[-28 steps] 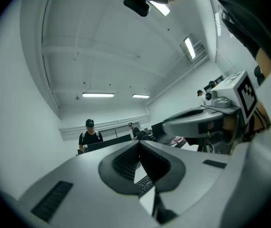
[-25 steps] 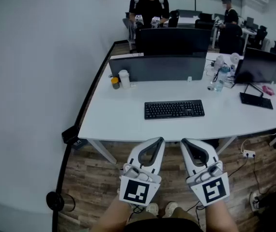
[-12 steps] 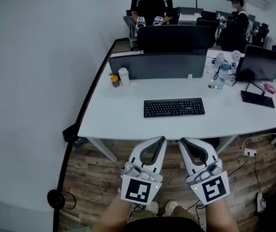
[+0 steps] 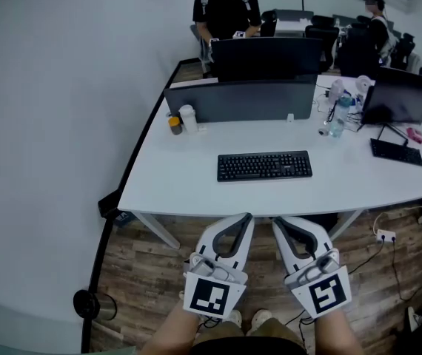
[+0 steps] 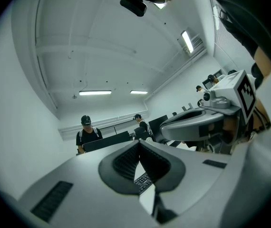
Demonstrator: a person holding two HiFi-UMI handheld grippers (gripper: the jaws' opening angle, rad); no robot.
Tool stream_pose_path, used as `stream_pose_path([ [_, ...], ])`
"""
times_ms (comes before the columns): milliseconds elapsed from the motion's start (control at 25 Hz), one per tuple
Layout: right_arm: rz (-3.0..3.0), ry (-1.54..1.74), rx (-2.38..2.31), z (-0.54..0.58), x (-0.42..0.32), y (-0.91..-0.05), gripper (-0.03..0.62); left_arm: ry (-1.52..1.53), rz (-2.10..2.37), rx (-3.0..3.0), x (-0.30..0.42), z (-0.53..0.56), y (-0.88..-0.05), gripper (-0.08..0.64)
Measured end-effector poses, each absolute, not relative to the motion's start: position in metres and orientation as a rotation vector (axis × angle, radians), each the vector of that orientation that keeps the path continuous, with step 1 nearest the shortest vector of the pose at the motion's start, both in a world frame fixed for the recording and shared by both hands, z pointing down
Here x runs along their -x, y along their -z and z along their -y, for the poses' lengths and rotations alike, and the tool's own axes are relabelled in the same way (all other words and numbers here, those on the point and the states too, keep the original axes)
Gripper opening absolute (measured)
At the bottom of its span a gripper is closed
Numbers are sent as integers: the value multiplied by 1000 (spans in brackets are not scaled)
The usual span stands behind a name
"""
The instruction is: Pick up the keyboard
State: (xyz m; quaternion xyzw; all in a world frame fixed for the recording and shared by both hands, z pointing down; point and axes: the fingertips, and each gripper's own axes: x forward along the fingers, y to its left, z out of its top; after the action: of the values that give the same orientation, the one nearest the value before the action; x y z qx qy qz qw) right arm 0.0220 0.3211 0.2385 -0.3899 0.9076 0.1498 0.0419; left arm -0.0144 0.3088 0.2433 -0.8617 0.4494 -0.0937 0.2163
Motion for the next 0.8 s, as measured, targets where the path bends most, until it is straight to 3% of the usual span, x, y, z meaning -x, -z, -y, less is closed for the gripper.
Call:
stream_pose_path([
  [800,-2797,-500,1135,-303,-42,-251,32,276,-1278,2334,2,-281,-249,8],
])
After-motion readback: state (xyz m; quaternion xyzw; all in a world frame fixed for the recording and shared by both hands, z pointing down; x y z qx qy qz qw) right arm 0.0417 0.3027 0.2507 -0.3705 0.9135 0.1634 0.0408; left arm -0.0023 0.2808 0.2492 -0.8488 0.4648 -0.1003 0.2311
